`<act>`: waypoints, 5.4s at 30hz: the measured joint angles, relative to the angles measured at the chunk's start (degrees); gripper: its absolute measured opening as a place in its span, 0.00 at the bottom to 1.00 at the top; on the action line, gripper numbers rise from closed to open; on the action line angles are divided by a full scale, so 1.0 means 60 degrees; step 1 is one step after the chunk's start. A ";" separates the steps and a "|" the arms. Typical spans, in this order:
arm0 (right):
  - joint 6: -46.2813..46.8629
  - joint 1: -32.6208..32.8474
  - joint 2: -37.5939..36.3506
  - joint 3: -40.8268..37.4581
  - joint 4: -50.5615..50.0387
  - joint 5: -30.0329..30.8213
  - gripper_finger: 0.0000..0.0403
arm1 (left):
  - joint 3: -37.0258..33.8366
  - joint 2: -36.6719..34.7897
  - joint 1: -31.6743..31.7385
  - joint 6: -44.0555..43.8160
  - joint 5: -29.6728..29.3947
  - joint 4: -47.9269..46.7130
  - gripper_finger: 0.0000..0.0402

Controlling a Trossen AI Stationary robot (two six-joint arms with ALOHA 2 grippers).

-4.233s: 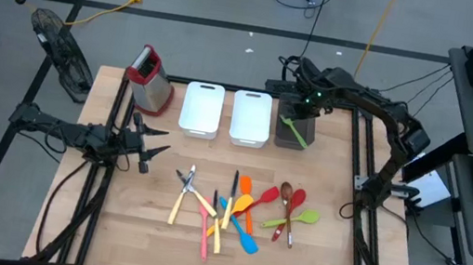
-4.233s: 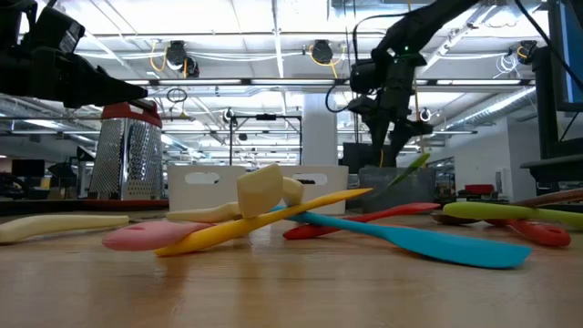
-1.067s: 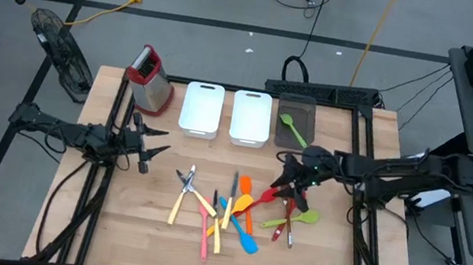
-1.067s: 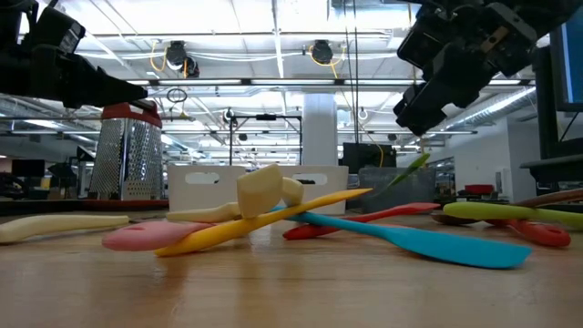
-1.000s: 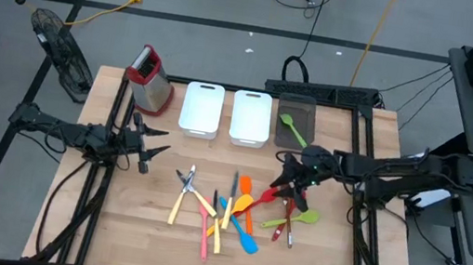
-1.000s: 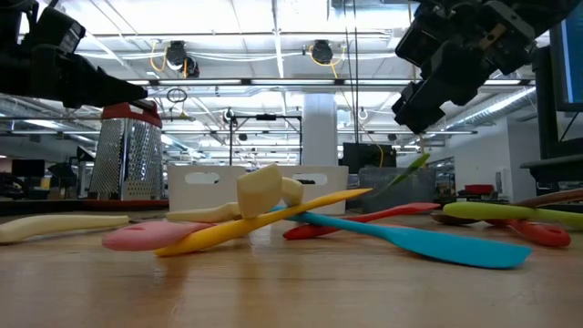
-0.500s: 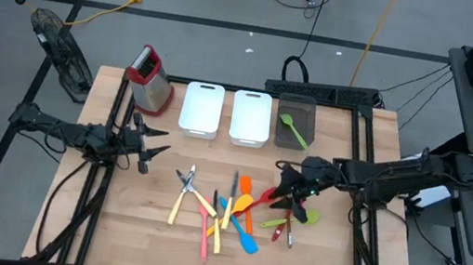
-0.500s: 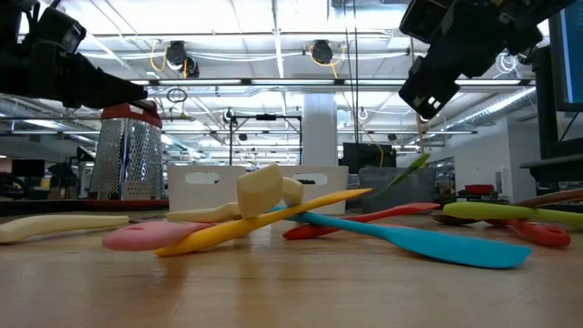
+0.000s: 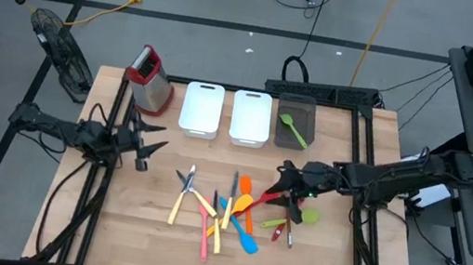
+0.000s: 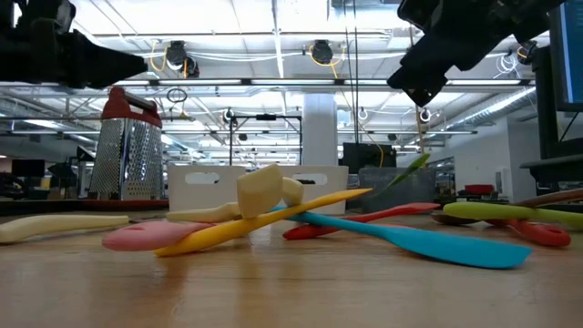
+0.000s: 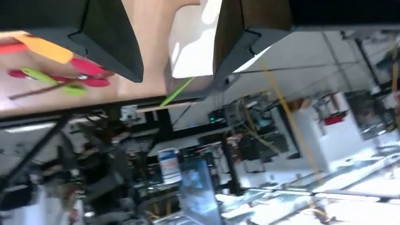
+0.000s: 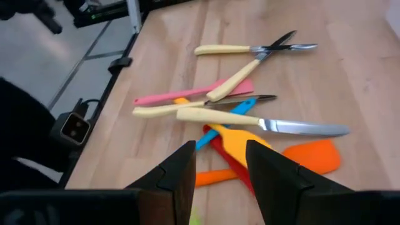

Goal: Pick & Place Kitchen Items
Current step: Put the pink spatula into the black bin

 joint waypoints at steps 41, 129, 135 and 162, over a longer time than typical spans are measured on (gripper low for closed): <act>-0.1596 -0.0421 -0.5720 -0.2406 -0.0779 0.1378 0.33 | 0.9952 1.1976 -0.1553 -0.6720 0.2258 -0.6389 0.50; -0.2046 -0.0421 -0.9177 -0.3566 -0.1250 0.0744 0.33 | 1.1389 1.5786 -0.2346 -2.2009 0.3681 -0.7507 0.50; -0.1880 -0.0421 -0.9517 -0.3561 -0.1937 0.0744 0.33 | 1.1389 1.6282 -0.2323 -2.2179 0.3662 -0.6742 0.50; -0.1873 -0.0421 -0.9520 -0.3559 -0.1854 0.0740 0.33 | 1.1382 1.6697 -0.2284 -2.2481 0.3839 -0.6808 0.50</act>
